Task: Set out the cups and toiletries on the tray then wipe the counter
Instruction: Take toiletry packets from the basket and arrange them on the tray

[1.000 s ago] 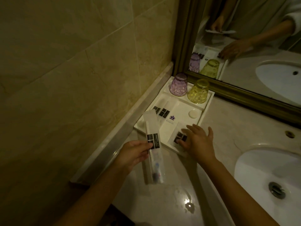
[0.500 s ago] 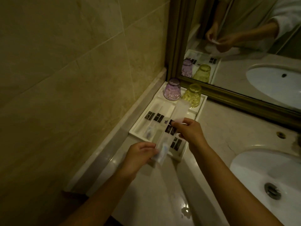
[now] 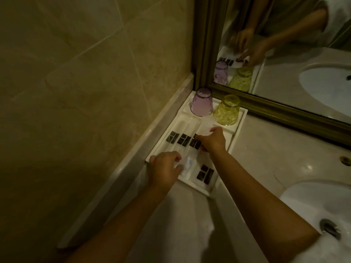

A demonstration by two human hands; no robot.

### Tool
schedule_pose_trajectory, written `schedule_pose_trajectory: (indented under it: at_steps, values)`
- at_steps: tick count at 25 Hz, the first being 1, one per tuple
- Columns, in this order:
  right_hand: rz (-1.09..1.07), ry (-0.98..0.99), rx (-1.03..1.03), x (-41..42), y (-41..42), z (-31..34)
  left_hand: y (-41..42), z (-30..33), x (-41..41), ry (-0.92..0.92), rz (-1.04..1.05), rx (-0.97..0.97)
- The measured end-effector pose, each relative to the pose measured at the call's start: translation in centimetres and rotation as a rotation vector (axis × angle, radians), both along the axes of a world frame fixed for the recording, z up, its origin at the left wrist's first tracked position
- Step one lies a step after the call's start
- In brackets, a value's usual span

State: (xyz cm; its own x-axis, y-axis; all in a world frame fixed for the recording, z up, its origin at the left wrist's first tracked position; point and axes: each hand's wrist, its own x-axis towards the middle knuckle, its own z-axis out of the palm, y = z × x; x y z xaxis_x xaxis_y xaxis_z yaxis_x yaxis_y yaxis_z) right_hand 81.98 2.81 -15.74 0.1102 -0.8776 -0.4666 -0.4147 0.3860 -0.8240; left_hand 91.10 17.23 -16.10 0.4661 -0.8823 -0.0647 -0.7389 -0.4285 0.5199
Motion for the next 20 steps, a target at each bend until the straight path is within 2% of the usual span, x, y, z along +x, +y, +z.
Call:
schedule_pose_trajectory:
  at_steps: [2, 5, 8, 10, 12, 16, 20]
  values:
    - [0.065, 0.076, -0.063, 0.1, 0.0, -0.6, -0.1, -0.1, 0.2, -0.094, -0.055, -0.001]
    - [0.18, 0.185, -0.16, -0.5, 0.4, -1.0, 0.9, -0.1, 0.6, -0.129, -0.161, -0.101]
    - [0.27, 0.401, -0.394, -1.9, 1.0, -0.6, 2.3, -0.3, 0.6, -0.263, -0.255, -0.193]
    - [0.329, 0.537, -0.632, -3.0, 1.3, -0.4, 2.9, -0.1, 0.4, -0.298, -0.34, -0.065]
    - [0.469, 0.67, -0.758, -3.7, 1.6, -0.6, 3.2, -0.4, 0.5, -0.283, -0.393, 0.082]
    - [0.723, 0.834, -0.81, -3.8, 2.1, -1.9, 3.2, -1.1, 0.6, -0.324, -0.481, 0.171]
    - [0.81, 0.838, -0.827, -3.0, 2.5, -3.0, 3.5, -1.7, 0.6, -0.36, -0.527, 0.252]
